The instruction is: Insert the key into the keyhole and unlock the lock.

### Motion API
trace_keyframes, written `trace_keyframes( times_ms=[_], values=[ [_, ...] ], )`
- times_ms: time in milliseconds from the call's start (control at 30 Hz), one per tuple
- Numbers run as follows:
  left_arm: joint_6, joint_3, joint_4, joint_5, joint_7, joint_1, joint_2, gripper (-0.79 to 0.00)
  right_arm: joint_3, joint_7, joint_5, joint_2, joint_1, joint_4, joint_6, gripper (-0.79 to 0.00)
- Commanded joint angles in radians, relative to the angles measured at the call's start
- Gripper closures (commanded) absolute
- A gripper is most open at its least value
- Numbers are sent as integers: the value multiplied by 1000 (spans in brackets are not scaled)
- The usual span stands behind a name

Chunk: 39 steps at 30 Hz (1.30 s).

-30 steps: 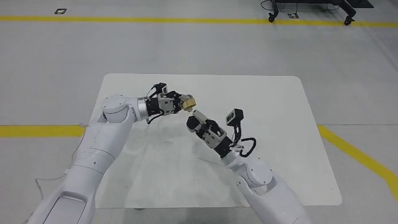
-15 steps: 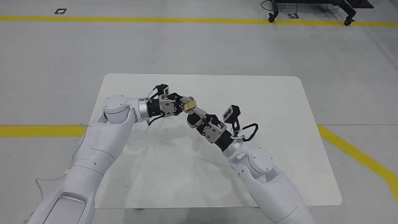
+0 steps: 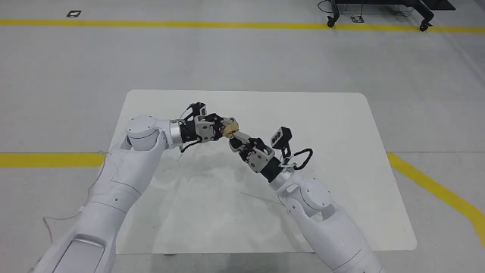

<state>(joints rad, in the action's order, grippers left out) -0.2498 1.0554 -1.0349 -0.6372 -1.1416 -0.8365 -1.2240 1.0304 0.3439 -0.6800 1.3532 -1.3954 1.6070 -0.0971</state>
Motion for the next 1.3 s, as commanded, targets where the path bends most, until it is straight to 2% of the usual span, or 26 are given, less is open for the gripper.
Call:
trace_keyframes(
  times_ms=[0, 400, 500, 567, 600, 667, 833, 1133, 1267],
  values=[
    [2, 0, -2, 4, 3, -1, 1, 0, 2, -2, -6, 1, 0, -1, -2, 0],
    [52, 10, -33, 28, 45, -12, 5, 0, 15, -3, -45, 6, 0, -3, 20, 0],
    [63, 18, -42, 29, 56, -17, 7, 0, 17, -12, 9, 4, 5, -2, 19, 0],
    [69, 22, -48, 29, 60, -22, 9, 0, 12, -29, 59, 3, -1, 6, 7, -305],
    [71, 24, -50, 30, 64, -24, 9, 0, 10, -36, 77, 3, -5, 12, 0, -360],
    [73, 26, -55, 34, 72, -27, 10, 0, 8, -56, 127, 2, -13, 23, -19, -388],
    [75, 30, -68, 47, 86, -33, 13, 0, -5, -102, 220, 2, -41, 61, -52, -360],
    [82, 30, -81, 66, 95, -38, 16, 0, -30, -175, 273, 10, -40, 71, -30, -252],
    [86, 31, -83, 68, 98, -39, 16, 0, -38, -204, 274, 15, -35, 70, -18, -163]
  ],
)
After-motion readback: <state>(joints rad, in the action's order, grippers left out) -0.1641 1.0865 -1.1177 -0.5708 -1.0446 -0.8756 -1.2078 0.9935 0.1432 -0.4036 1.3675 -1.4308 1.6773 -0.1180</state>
